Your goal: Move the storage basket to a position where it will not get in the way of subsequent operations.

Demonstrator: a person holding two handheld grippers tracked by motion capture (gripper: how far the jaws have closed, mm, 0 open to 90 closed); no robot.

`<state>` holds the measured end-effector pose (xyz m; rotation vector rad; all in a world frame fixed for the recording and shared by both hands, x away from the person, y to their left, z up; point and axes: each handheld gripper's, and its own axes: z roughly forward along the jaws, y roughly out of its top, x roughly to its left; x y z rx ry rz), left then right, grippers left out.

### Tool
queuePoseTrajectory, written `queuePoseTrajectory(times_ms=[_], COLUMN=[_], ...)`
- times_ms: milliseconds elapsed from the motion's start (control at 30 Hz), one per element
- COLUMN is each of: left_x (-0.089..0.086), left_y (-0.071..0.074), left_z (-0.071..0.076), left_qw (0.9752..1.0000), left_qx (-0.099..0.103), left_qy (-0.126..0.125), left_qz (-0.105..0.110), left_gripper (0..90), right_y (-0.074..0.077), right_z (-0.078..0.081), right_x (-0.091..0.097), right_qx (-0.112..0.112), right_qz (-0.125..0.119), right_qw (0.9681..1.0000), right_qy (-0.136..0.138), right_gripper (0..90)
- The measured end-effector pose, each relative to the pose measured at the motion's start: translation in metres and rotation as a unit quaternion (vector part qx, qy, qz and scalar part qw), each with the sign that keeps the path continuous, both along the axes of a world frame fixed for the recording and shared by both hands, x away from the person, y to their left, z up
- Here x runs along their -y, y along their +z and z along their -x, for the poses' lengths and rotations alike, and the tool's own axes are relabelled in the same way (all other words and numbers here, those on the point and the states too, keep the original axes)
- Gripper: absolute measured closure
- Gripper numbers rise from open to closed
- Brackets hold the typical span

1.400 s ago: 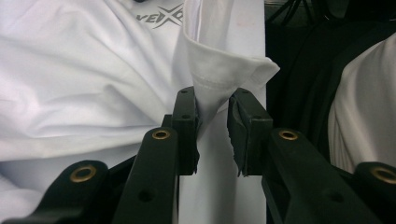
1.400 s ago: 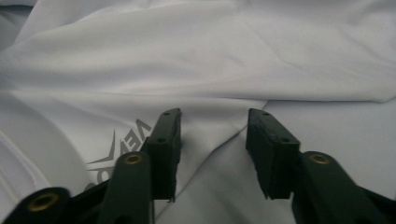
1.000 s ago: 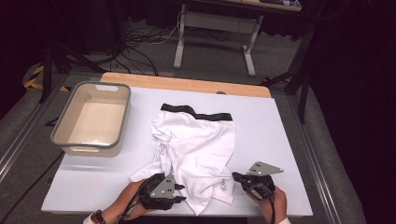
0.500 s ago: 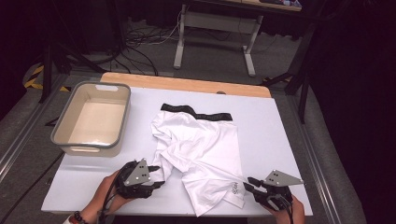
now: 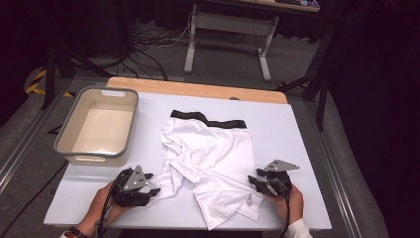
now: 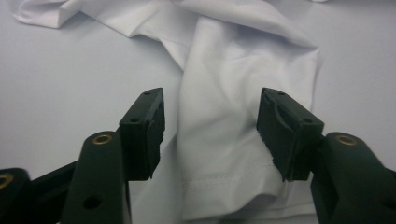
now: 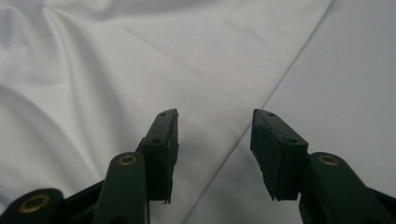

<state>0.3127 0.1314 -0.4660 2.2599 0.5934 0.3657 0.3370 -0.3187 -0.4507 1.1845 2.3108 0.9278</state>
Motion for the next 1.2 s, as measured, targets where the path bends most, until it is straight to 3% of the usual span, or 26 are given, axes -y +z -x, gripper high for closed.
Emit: queuePoseTrajectory(times_ms=[100, 233, 267, 300, 367, 500, 900, 1067, 1167, 1200], left_x=[-0.001, 0.004, 0.007, 0.009, 0.014, 0.021, 0.040, 0.037, 0.026, 0.023], left_y=[0.000, 0.001, 0.001, 0.002, 0.003, 0.004, 0.011, 0.012, 0.015, 0.015], left_z=[0.000, 0.003, 0.005, 0.007, 0.010, 0.016, 0.040, 0.050, 0.051, 0.052], left_qw=[0.9998, 0.9996, 0.9996, 0.9995, 0.9991, 0.9981, 0.9940, 0.9944, 0.9956, 0.9959], left_qx=[-0.015, -0.014, -0.012, -0.009, -0.008, -0.008, -0.009, -0.002, -0.005, -0.005], left_qy=[-0.008, -0.024, -0.026, -0.029, -0.041, -0.061, -0.109, -0.105, -0.094, -0.089], left_qz=[0.007, 0.006, 0.003, -0.001, -0.006, -0.005, 0.002, -0.009, 0.004, 0.010], left_gripper=[54.2, 71.0, 73.8, 79.5, 82.4, 83.4, 82.7, 82.1, 79.6, 79.8], right_y=[0.000, 0.001, 0.001, 0.003, 0.004, 0.006, 0.010, 0.010, 0.010, 0.010], right_z=[-0.004, -0.002, -0.001, 0.001, 0.002, 0.004, 0.007, 0.008, 0.009, 0.010], right_x=[0.002, 0.005, 0.004, 0.003, 0.004, 0.011, 0.058, 0.063, 0.064, 0.064], right_qx=[-0.002, -0.008, -0.010, -0.008, -0.006, 0.002, 0.018, 0.019, 0.023, 0.029], right_qz=[-0.009, -0.010, -0.007, 0.008, 0.015, 0.027, 0.007, 0.004, 0.004, 0.017], right_qw=[0.9999, 0.9999, 0.9998, 0.9998, 0.9998, 0.9996, 0.9959, 0.9947, 0.9942, 0.9932], right_qy=[-0.007, 0.011, 0.015, 0.018, 0.015, -0.003, -0.089, -0.101, -0.105, -0.112], right_gripper=[58.5, 86.6, 88.5, 89.2, 89.4, 89.4, 89.6, 89.6, 89.5, 88.3])
